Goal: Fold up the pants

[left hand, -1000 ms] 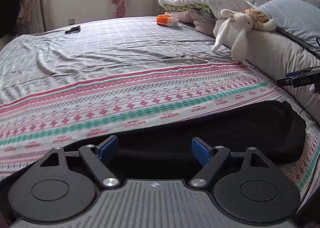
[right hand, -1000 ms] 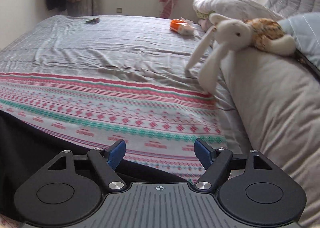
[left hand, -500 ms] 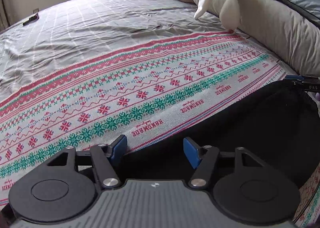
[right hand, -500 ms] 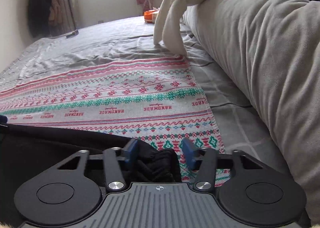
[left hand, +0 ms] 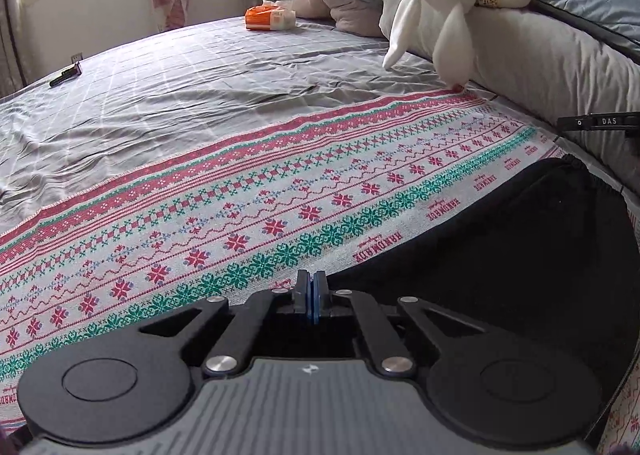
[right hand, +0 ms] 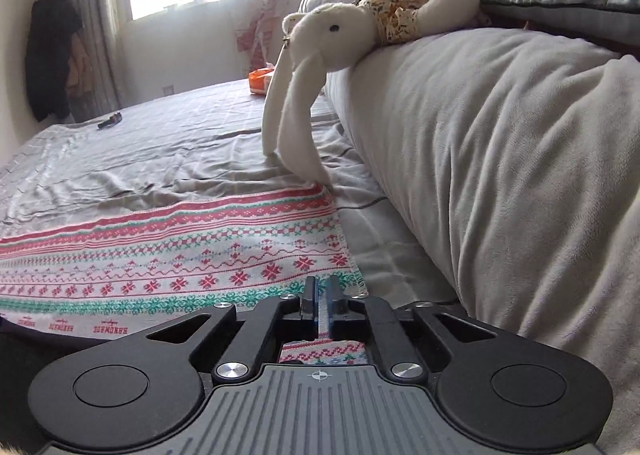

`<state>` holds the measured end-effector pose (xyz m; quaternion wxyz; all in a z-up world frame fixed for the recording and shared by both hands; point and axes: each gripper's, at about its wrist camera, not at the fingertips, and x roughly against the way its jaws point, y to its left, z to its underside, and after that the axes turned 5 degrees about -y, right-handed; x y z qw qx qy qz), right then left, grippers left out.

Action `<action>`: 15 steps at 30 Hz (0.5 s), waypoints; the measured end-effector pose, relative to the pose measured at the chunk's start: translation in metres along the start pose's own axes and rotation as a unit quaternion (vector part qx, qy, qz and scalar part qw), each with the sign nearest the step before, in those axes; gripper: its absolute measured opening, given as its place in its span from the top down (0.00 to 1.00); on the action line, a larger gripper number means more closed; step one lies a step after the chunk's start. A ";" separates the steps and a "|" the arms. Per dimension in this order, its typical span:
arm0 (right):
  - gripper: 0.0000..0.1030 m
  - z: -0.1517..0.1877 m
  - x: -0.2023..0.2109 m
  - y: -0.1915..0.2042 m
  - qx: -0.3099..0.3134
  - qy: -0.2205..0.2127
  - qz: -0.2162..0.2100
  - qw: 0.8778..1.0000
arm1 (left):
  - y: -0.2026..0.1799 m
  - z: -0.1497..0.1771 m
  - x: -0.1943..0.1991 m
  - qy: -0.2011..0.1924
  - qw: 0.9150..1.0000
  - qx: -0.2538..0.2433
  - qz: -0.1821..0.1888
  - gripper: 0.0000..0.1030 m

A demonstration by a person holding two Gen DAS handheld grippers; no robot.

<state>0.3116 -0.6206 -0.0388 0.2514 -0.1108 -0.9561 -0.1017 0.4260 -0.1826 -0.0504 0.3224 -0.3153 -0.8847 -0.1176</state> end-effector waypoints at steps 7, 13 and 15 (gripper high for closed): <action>0.55 0.028 -0.010 0.019 0.020 0.062 -0.025 0.998 | 0.000 0.004 0.003 -0.008 1.000 0.003 -0.002 0.74; 0.83 0.025 0.006 0.033 0.056 0.006 -0.006 0.998 | -0.008 0.001 0.013 -0.042 0.999 -0.006 -0.029 0.75; 0.83 0.013 0.008 0.033 0.066 -0.024 0.006 0.998 | -0.008 -0.002 0.019 -0.073 0.997 0.002 -0.038 0.75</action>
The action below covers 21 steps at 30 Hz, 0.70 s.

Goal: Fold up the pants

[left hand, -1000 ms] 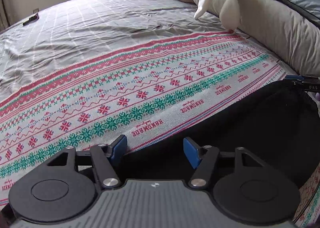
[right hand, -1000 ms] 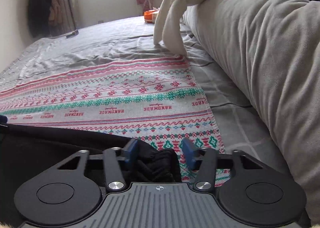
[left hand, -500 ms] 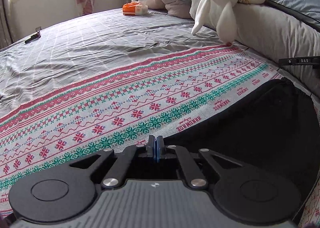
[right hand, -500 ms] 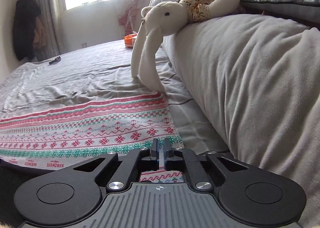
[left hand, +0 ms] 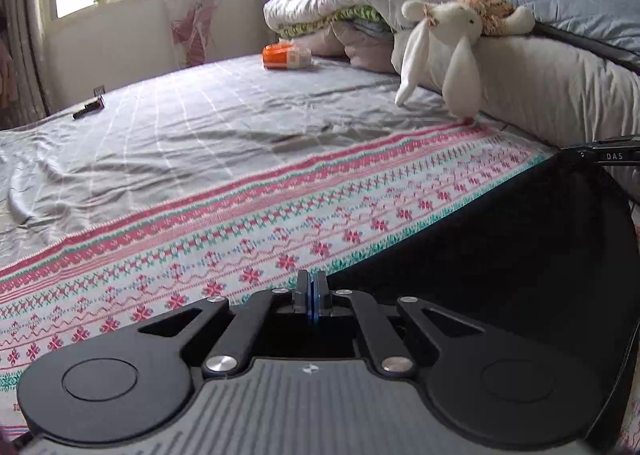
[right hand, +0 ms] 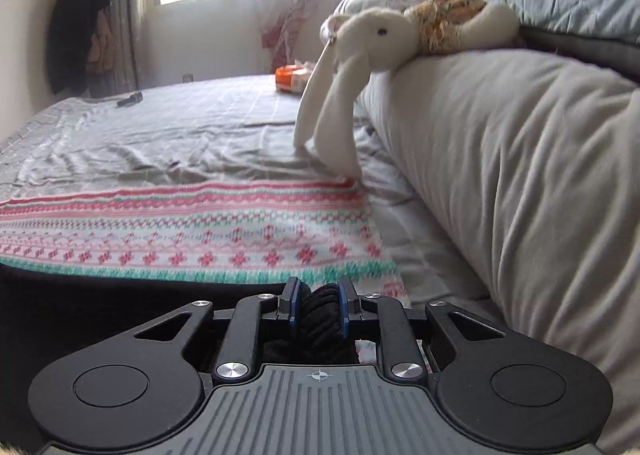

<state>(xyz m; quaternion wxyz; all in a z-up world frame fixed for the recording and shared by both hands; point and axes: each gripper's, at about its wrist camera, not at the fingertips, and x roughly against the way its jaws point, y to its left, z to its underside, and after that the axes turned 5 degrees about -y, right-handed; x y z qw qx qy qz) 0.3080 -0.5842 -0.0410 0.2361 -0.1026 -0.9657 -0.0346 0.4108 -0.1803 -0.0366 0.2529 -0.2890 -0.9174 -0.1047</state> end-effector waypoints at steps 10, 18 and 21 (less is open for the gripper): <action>0.70 0.010 -0.056 0.011 0.021 0.019 0.037 0.999 | -0.005 0.014 -0.024 0.008 1.000 -0.005 -0.024 0.68; 0.37 -0.011 0.017 0.006 0.004 0.045 0.048 0.998 | -0.019 0.003 0.049 0.009 0.998 0.040 -0.038 0.19; 0.31 -0.021 0.055 0.017 -0.016 0.050 0.032 0.998 | -0.022 0.007 0.096 0.011 0.997 0.059 -0.049 0.14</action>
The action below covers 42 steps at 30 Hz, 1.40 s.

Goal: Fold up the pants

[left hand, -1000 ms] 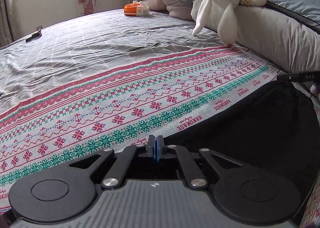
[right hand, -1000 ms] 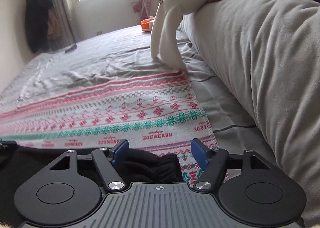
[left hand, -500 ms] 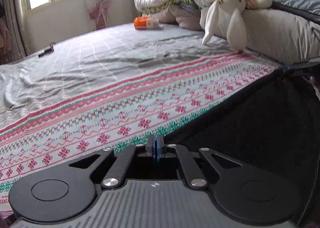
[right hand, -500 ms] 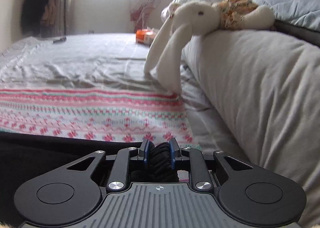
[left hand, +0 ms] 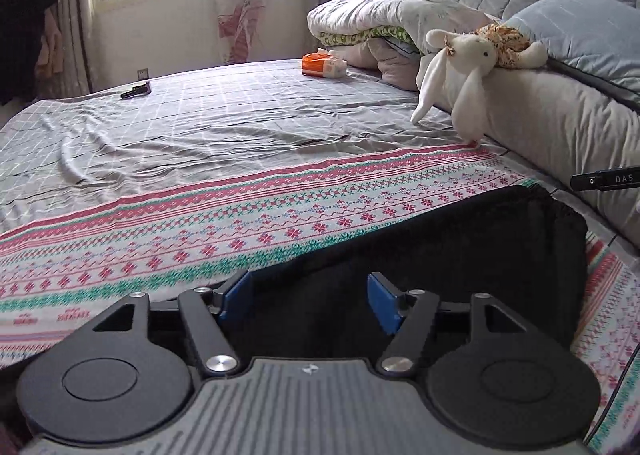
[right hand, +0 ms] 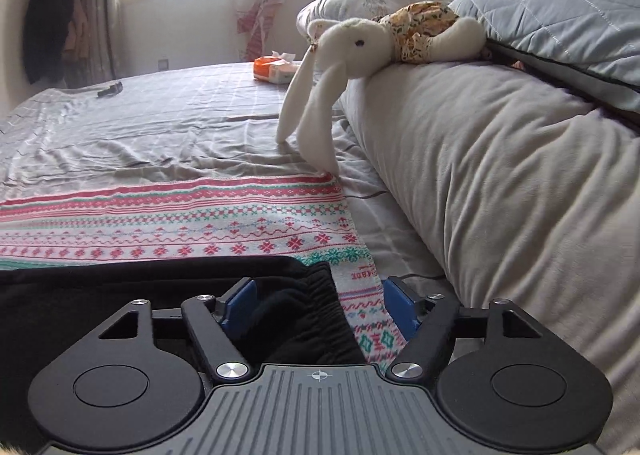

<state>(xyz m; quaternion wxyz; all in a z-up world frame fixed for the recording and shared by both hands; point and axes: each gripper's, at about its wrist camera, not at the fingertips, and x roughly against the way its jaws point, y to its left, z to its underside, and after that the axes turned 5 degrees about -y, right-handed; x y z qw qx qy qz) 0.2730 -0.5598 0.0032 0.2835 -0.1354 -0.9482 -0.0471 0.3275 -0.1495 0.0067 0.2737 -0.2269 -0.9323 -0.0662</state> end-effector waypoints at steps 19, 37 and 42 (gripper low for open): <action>0.10 0.078 0.215 0.134 0.037 0.035 -0.109 0.993 | 0.082 0.100 0.245 0.040 0.978 0.102 -0.179 0.00; 0.06 0.165 0.244 0.276 0.112 0.063 -0.209 0.969 | 0.224 0.203 0.310 0.095 0.895 0.287 -0.329 0.00; 0.06 0.197 0.260 0.331 0.168 0.079 -0.298 0.936 | 0.256 0.233 0.314 0.096 0.872 0.382 -0.291 0.08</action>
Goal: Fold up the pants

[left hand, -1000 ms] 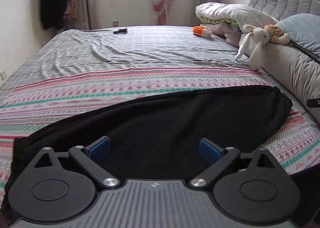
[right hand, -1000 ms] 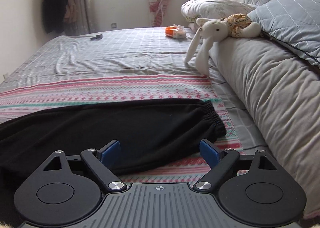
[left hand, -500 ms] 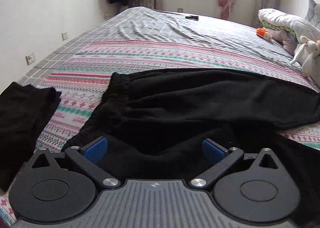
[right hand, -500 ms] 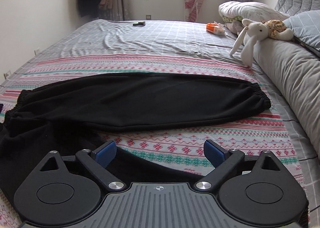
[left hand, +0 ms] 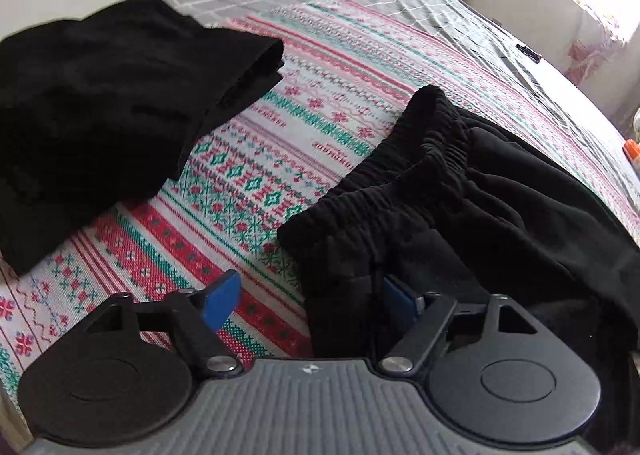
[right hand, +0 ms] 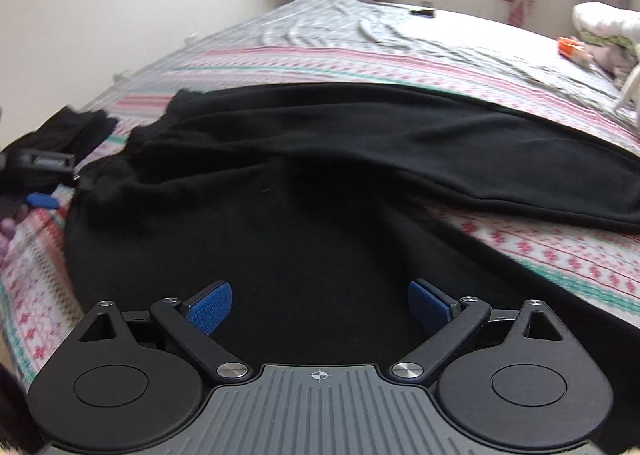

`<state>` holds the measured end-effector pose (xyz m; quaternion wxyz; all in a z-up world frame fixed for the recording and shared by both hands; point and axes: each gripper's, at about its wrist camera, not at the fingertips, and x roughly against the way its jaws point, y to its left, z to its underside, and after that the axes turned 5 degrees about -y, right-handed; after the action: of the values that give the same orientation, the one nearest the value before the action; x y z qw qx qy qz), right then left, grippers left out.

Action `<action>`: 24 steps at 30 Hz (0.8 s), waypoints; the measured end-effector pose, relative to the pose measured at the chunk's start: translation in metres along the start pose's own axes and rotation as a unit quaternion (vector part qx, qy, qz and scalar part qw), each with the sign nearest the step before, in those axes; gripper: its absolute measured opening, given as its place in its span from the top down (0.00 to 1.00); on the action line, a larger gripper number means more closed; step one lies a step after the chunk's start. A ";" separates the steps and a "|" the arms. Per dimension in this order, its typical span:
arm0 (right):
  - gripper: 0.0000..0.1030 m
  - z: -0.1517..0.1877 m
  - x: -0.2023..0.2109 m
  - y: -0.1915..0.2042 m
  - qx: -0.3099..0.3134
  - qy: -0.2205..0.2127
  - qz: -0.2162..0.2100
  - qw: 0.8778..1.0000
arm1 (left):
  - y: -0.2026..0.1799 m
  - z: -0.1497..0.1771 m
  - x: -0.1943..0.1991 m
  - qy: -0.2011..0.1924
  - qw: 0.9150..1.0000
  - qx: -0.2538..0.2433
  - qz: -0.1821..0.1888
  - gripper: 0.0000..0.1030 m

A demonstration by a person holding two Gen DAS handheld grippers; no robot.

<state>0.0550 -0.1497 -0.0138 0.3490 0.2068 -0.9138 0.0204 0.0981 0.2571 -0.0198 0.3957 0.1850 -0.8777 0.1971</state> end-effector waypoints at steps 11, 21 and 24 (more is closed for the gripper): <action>0.07 -0.069 -0.071 0.093 0.067 -0.024 -0.071 0.995 | 0.018 -0.006 0.001 -0.006 0.996 0.018 0.091 0.37; 0.13 -0.150 -0.176 0.175 0.014 -0.033 -0.041 0.998 | 0.030 -0.005 0.001 0.006 0.992 0.008 0.123 0.51; 0.22 -0.169 -0.215 0.196 0.016 -0.031 0.001 0.999 | 0.035 -0.007 -0.002 0.012 0.991 0.017 0.133 0.52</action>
<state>0.2284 0.1381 -0.0039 0.3174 0.2121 -0.9238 0.0285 0.0867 0.2904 -0.0238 0.3735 0.0708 -0.8860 0.2656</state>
